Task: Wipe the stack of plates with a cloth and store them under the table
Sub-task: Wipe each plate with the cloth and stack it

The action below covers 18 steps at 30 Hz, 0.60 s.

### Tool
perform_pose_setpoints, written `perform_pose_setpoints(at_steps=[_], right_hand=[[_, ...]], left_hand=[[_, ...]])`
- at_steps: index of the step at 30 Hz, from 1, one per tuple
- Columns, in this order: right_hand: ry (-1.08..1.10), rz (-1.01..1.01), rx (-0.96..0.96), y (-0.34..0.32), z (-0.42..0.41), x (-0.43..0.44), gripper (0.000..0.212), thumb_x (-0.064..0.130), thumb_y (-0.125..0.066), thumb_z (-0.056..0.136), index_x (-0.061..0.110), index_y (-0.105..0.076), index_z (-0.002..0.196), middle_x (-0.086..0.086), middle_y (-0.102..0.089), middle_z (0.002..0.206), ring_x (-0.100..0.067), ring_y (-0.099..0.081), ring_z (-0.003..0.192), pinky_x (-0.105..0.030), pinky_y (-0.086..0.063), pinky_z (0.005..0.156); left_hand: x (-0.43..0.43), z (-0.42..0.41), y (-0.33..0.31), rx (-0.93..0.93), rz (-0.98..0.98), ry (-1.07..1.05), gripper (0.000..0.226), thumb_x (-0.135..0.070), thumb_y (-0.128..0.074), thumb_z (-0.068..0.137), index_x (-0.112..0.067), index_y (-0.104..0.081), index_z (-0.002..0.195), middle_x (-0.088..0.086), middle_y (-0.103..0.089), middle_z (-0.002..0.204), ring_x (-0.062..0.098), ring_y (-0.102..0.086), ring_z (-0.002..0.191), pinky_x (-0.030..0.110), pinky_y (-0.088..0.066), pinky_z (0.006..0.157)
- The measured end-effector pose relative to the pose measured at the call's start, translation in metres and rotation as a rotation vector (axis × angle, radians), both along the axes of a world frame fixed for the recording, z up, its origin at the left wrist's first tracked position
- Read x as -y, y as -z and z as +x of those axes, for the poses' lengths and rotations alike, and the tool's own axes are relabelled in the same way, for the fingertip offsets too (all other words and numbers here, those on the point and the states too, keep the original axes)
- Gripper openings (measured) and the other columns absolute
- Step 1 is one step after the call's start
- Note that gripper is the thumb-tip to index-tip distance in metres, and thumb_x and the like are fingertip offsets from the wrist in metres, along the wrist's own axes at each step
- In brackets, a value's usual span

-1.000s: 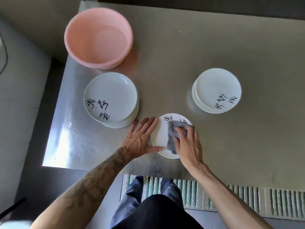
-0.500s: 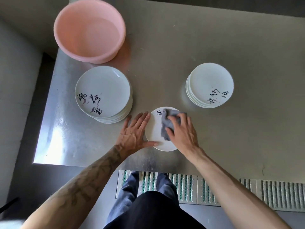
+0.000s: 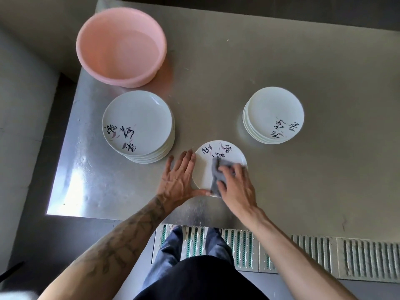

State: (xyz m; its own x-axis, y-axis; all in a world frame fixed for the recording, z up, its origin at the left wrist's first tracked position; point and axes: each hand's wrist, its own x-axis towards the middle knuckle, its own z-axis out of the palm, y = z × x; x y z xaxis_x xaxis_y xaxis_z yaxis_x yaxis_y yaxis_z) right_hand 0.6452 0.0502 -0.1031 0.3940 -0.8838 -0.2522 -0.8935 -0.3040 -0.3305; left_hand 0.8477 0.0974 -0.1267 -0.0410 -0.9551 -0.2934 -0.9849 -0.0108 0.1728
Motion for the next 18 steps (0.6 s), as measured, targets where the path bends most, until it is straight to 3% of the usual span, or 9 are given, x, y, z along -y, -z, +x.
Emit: perform_pose_setpoints(at_steps=[5, 11, 15, 18], right_hand=[[-0.137, 0.030, 0.043, 0.002, 0.013, 0.016, 0.032, 0.036, -0.057, 0.100, 0.031, -0.056, 0.132, -0.001, -0.043, 0.132, -0.024, -0.045, 0.114, -0.035, -0.049, 0.088], [-0.031, -0.008, -0.042, -0.004, -0.011, 0.013, 0.031, 0.031, -0.065, 0.093, 0.024, -0.058, 0.123, -0.006, -0.047, 0.123, -0.028, -0.049, 0.112, -0.041, -0.054, 0.086], [-0.083, 0.054, 0.057, -0.002, 0.002, 0.003, 0.031, 0.035, -0.061, 0.096, 0.028, -0.059, 0.127, -0.004, -0.045, 0.123, -0.027, -0.050, 0.107, -0.040, -0.053, 0.083], [-0.008, 0.005, 0.038, 0.000, 0.010, 0.026, 0.033, 0.031, -0.060, 0.099, 0.027, -0.059, 0.131, -0.006, -0.046, 0.126, -0.030, -0.049, 0.111, -0.042, -0.052, 0.086]], left_hand=[[-0.005, 0.003, 0.002, 0.061, -0.140, 0.060, 0.112, -0.096, -0.029, 0.081, -0.002, -0.053, 0.136, 0.018, -0.025, 0.167, 0.032, -0.032, 0.152, 0.056, -0.027, 0.122], [0.011, 0.017, 0.002, 0.064, -0.195, 0.262, 0.077, -0.083, -0.032, 0.094, -0.011, -0.053, 0.111, 0.012, -0.015, 0.171, 0.027, -0.021, 0.157, 0.053, -0.019, 0.125], [0.004, 0.013, 0.006, 0.017, -0.239, 0.208, 0.071, -0.082, -0.038, 0.093, -0.013, -0.046, 0.108, 0.013, -0.022, 0.169, 0.027, -0.022, 0.157, 0.056, -0.021, 0.124], [0.002, 0.015, 0.006, 0.061, -0.225, 0.192, 0.072, -0.079, -0.035, 0.097, -0.014, -0.051, 0.124, 0.011, -0.032, 0.166, 0.027, -0.028, 0.155, 0.057, -0.022, 0.124]])
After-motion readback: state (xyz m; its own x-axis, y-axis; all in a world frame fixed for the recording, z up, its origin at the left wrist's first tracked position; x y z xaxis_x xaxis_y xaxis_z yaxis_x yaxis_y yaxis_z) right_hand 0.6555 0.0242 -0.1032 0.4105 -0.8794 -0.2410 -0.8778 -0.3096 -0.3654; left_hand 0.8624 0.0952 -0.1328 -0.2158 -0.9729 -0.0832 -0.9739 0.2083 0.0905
